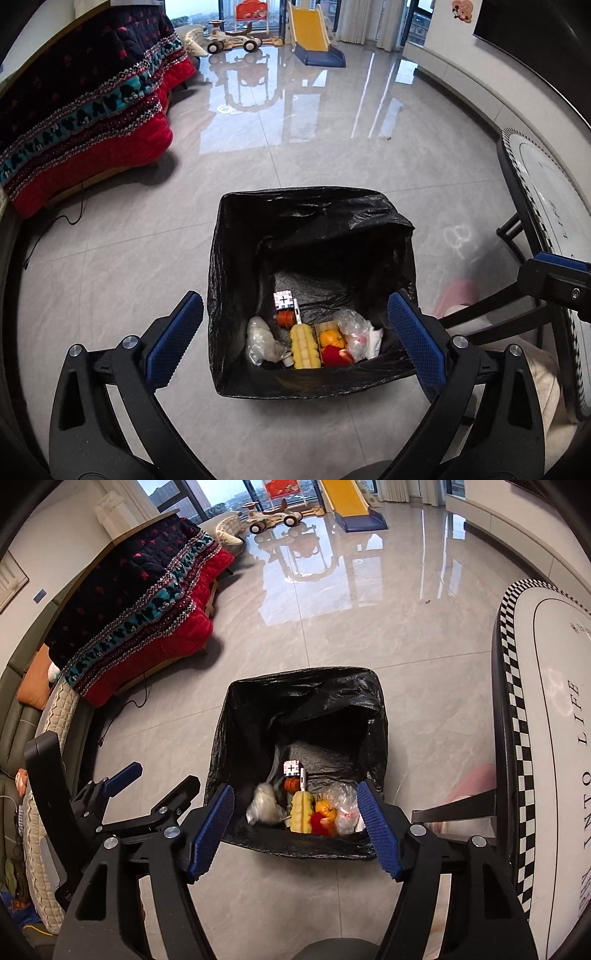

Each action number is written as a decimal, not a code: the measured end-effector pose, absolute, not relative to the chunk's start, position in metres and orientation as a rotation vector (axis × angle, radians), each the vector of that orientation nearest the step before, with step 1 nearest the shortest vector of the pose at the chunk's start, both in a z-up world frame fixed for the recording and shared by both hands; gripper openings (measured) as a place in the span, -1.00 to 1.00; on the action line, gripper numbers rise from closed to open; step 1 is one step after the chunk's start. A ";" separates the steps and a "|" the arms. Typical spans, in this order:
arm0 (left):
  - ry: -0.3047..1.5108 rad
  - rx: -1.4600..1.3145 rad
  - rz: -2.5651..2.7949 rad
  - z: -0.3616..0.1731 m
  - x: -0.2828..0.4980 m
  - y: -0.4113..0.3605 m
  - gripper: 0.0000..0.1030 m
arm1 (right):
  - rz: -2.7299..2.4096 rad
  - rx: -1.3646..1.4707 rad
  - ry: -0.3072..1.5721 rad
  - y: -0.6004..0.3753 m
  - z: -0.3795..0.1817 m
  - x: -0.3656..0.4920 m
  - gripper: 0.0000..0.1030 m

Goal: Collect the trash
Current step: 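Move both tools back over the table toward the remaining trash, then grasp the pink-blue toy with the left gripper while the right gripper grasps the clear plastic cup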

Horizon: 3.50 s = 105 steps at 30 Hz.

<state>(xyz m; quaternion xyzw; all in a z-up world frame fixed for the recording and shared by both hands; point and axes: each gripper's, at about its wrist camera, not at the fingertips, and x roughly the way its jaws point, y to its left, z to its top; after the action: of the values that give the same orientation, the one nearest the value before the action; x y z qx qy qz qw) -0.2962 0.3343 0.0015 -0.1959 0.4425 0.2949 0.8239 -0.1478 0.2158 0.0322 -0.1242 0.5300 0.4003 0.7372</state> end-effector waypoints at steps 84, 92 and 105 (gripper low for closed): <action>1.107 0.073 -0.358 0.007 0.058 -0.199 0.88 | 0.168 -0.107 1.142 -0.313 0.038 0.115 0.08; 1.101 0.069 -0.386 0.002 0.070 -0.229 0.88 | 0.151 0.044 1.103 -0.356 0.046 0.099 0.08; 1.035 0.084 -0.381 0.007 0.076 -0.247 -0.02 | 0.114 0.083 1.091 -0.366 0.044 0.077 0.08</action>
<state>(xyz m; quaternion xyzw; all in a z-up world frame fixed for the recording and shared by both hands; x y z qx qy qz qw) 0.0763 -0.2472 0.0066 0.0397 0.4913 -0.1809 0.8510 0.0772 -0.3656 0.0438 0.0392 0.5186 0.0540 0.8524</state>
